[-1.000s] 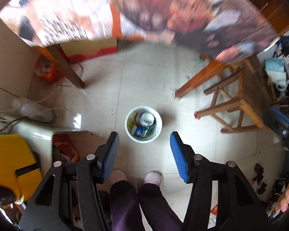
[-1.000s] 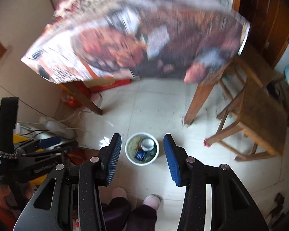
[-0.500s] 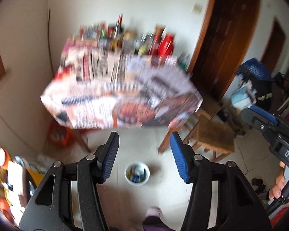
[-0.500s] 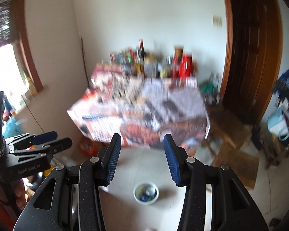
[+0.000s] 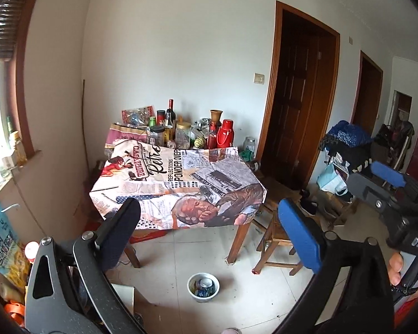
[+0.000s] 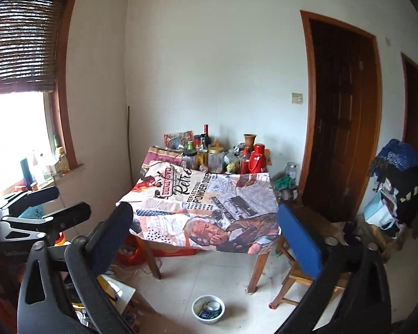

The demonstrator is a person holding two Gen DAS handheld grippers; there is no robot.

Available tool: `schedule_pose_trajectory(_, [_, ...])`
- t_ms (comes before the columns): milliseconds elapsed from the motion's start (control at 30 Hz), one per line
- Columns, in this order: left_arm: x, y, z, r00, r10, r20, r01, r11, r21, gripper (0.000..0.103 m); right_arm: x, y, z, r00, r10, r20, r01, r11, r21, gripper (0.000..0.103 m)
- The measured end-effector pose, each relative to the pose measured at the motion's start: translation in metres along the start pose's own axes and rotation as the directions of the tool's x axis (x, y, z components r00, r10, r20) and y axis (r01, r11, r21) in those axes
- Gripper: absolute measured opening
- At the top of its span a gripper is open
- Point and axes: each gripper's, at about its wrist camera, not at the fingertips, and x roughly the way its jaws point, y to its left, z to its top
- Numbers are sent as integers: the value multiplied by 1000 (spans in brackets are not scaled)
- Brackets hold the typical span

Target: Collect trash

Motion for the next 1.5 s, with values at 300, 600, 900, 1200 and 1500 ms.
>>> schedule_pose_trajectory(300, [-22, -2, -7, 1000, 18, 17, -18, 1000, 8, 100, -15, 8, -5, 1000, 20, -9, -20, 1000, 0, 103])
schedule_pose_trajectory(600, [-28, -8, -10, 1000, 18, 17, -18, 1000, 18, 100, -27, 8, -9, 999, 42, -16, -42, 999, 11, 103])
schedule_pose_trajectory(900, [-27, -15, -11, 1000, 15, 4, -15, 999, 29, 101, -30, 2, -10, 999, 27, -38, -26, 999, 29, 103])
schedule_pose_trajectory(1200, [-27, -22, -11, 1000, 9, 13, -9, 999, 39, 102, -33, 2, -10, 999, 16, -46, -14, 999, 35, 103])
schedule_pose_trajectory(1500, [-28, -24, -11, 1000, 3, 18, -4, 999, 52, 102, -34, 2, -8, 999, 13, -50, -11, 999, 39, 103])
